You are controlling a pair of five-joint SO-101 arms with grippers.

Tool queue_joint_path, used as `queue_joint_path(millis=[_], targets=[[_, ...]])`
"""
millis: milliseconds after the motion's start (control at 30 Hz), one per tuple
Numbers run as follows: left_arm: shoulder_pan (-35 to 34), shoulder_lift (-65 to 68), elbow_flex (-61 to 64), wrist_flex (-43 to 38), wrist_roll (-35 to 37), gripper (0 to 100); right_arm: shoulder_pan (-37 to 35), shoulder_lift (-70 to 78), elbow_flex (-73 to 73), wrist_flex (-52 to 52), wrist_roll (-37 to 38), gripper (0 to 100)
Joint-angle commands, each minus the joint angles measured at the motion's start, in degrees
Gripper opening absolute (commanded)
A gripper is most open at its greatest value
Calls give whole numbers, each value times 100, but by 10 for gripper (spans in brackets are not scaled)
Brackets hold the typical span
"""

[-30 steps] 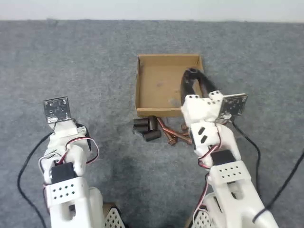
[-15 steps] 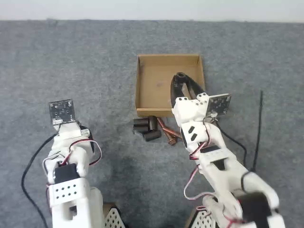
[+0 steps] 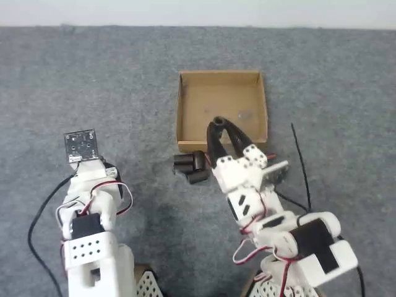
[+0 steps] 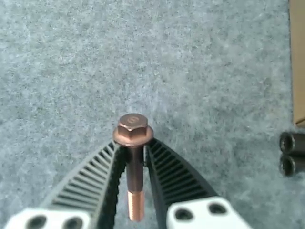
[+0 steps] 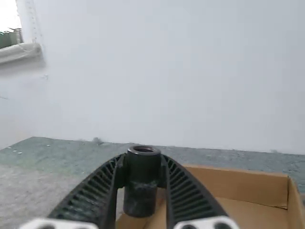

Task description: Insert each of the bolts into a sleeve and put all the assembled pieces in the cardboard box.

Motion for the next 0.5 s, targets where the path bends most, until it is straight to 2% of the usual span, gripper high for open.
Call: queue_joint_path(millis=[0, 133, 400, 467], targets=[[44, -202, -92, -220, -44, 12, -31, 13, 255, -576, 123, 6], [44, -202, -92, -290, -44, 12, -66, 13, 712, -848, 123, 6], [44, -202, -13, -571, -18, 12, -242, 479, 721, -963, 123, 6], [70, -202, -4, -870, -18, 12, -338, 602, 730, -963, 123, 6]])
